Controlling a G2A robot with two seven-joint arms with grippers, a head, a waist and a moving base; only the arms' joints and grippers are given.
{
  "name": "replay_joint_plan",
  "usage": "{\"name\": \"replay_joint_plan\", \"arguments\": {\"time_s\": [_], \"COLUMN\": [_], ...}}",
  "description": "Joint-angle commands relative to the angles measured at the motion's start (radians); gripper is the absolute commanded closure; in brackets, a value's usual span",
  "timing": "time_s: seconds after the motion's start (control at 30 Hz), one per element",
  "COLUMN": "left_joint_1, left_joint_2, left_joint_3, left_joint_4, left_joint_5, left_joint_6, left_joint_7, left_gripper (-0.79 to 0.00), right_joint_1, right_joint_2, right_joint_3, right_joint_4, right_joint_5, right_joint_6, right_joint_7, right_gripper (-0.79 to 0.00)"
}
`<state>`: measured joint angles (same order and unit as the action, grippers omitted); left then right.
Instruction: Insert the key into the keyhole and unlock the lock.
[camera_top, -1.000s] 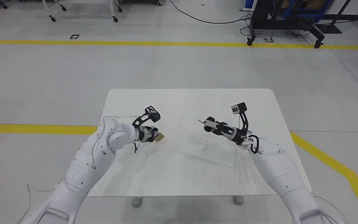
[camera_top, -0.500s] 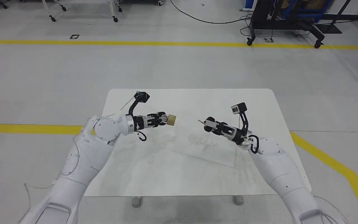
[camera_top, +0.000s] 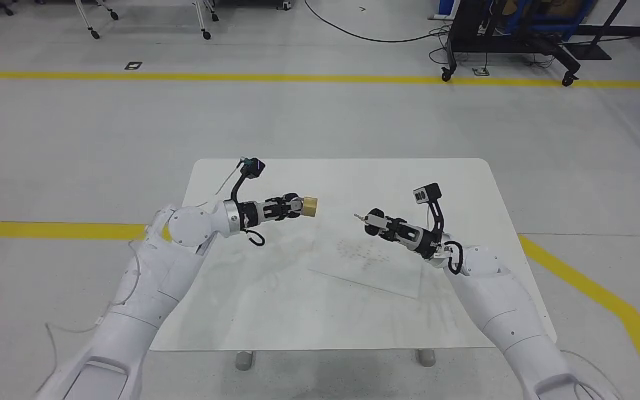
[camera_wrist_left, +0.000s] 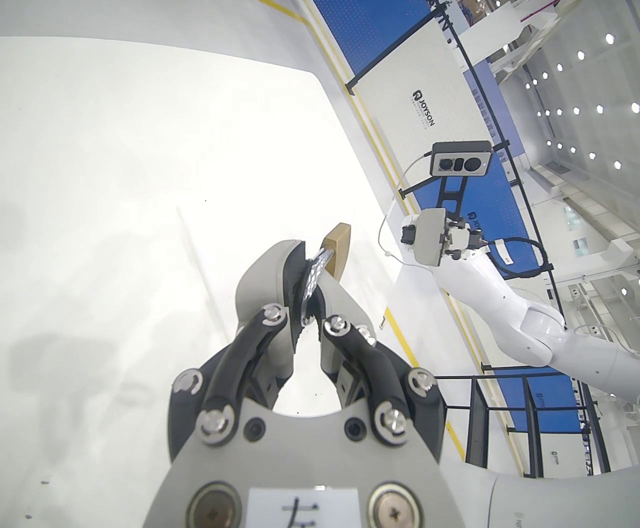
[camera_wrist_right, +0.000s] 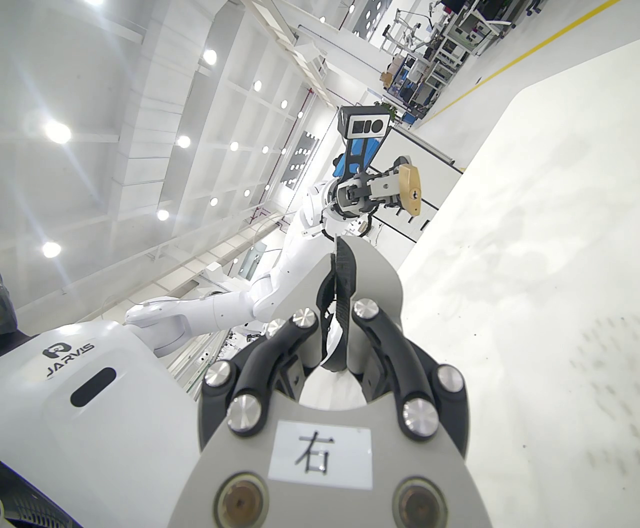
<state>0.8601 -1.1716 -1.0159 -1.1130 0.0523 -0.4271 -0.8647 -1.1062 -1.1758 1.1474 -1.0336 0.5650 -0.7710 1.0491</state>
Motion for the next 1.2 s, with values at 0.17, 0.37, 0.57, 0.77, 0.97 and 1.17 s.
{"name": "replay_joint_plan", "arguments": {"time_s": [0.17, 0.37, 0.57, 0.77, 0.97, 1.17], "left_joint_1": [0.0, 0.016, -0.071, -0.135, -0.148, -0.151], "left_joint_2": [0.0, -0.02, -0.056, -0.084, -0.102, -0.113], "left_joint_3": [0.0, -0.012, 0.052, 0.119, 0.169, 0.199], "left_joint_4": [0.0, 0.024, 0.193, 0.307, 0.292, 0.288], "left_joint_5": [0.0, -0.37, -0.569, -0.593, -0.616, -0.64], "left_joint_6": [0.0, 0.016, 0.067, -0.001, 0.021, 0.028], "left_joint_7": [0.0, -0.093, -0.313, -0.527, -0.549, -0.557], "left_gripper": [0.0, 0.0, 0.0, 0.0, 0.0, 0.0], "right_joint_1": [0.0, 0.0, -0.003, -0.038, 0.003, 0.059], "right_joint_2": [0.0, 0.0, 0.0, -0.011, -0.046, -0.081], "right_joint_3": [0.0, 0.0, 0.0, 0.002, -0.076, -0.149], "right_joint_4": [0.0, 0.0, -0.008, -0.067, 0.008, 0.091], "right_joint_5": [0.0, 0.0, 0.0, 0.124, 0.221, 0.245], "right_joint_6": [0.0, 0.0, 0.008, 0.014, 0.004, -0.007], "right_joint_7": [0.0, 0.0, -0.012, -0.073, -0.064, -0.03], "right_gripper": [0.0, 0.0, 0.0, 0.0, 0.0, 0.0]}}
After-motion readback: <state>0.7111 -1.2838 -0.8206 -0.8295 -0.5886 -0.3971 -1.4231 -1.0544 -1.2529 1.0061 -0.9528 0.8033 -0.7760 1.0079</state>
